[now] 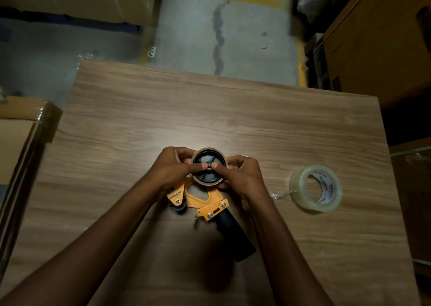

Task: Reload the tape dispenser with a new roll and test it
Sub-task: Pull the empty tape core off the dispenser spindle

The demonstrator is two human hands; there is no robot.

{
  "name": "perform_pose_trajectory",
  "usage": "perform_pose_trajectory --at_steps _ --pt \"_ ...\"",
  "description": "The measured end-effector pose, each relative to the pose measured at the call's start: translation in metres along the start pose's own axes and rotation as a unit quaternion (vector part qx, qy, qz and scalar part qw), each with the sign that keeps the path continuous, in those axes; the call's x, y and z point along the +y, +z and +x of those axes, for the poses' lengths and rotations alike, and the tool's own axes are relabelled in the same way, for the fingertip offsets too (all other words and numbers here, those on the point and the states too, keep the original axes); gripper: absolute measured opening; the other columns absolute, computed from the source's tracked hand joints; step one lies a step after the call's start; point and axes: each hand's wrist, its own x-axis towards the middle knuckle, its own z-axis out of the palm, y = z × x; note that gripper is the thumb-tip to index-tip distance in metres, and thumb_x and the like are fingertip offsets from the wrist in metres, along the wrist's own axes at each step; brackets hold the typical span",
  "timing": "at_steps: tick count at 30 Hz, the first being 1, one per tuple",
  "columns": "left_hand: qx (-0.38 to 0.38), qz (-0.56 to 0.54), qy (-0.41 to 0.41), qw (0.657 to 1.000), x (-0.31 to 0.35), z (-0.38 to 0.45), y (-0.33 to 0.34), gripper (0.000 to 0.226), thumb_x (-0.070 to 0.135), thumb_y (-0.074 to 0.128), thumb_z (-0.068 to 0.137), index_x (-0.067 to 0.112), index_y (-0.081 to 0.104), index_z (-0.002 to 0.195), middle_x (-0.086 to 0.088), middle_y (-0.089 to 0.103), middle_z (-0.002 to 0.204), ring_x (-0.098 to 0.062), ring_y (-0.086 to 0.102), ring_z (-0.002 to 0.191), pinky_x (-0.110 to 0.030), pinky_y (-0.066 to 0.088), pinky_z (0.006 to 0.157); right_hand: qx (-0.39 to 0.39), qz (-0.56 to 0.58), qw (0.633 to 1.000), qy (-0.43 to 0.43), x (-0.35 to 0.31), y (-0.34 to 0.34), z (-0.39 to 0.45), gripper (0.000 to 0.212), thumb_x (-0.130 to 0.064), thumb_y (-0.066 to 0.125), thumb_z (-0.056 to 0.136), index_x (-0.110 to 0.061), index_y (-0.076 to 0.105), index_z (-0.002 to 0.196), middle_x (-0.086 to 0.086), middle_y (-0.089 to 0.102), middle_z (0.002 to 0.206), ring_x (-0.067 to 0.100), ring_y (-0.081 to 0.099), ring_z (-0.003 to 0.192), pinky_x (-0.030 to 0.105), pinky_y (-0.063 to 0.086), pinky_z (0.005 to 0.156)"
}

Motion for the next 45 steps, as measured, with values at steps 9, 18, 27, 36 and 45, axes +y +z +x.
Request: perform_pose_trajectory --at_steps 9,18,27,36,45 --pt "0.005 0.028 -0.002 1.0 0.007 -0.002 0.002 0.031 0.011 0.087 0.086 0.009 0.079 0.116 -0.009 0.082 0.101 -0.017 0.079 0.09 -0.013 0.056 0.062 -0.012 -0.009 1.0 0.008 0.001 0.005 -0.001 0.031 -0.014 0.085 0.087 0.001 0.071 0.11 0.024 0.077 0.101 0.019 0.075 0.061 0.03 0.062 0.05" --pt "0.06 -0.015 0.003 0.998 0.002 -0.015 0.004 0.03 0.006 0.086 0.085 0.009 0.079 0.115 -0.009 0.082 0.105 -0.025 0.079 0.101 -0.044 0.064 0.093 0.014 -0.027 0.999 -0.036 0.011 0.021 0.0 0.038 -0.045 0.082 0.06 -0.026 0.073 0.093 0.002 0.08 0.095 0.023 0.078 0.092 0.05 0.065 0.087" --pt "0.07 -0.019 0.014 0.997 -0.001 -0.02 -0.004 0.022 0.01 0.086 0.086 0.015 0.079 0.107 -0.009 0.082 0.102 -0.026 0.079 0.099 -0.041 0.065 0.084 -0.048 0.095 0.994 -0.02 0.013 0.017 -0.01 0.023 -0.025 0.079 0.093 -0.007 0.076 0.108 0.021 0.079 0.106 0.036 0.079 0.1 0.059 0.064 0.09" --pt "0.062 -0.018 0.036 0.997 -0.002 -0.023 -0.007 0.025 0.007 0.081 0.09 0.017 0.075 0.112 -0.005 0.078 0.106 -0.017 0.076 0.099 -0.023 0.061 0.072 -0.049 0.087 0.995 -0.02 0.009 0.02 -0.013 0.018 -0.022 0.08 0.092 -0.013 0.074 0.106 0.02 0.077 0.106 0.036 0.079 0.099 0.056 0.065 0.088" --pt "0.009 -0.003 0.041 0.999 0.002 -0.021 -0.016 0.032 0.007 0.082 0.09 0.014 0.074 0.12 -0.004 0.078 0.108 -0.005 0.074 0.085 -0.01 0.053 0.059 -0.023 0.021 0.998 -0.05 0.011 0.028 -0.006 0.029 -0.022 0.086 0.083 -0.021 0.071 0.108 0.016 0.077 0.098 0.029 0.08 0.091 0.046 0.067 0.082"
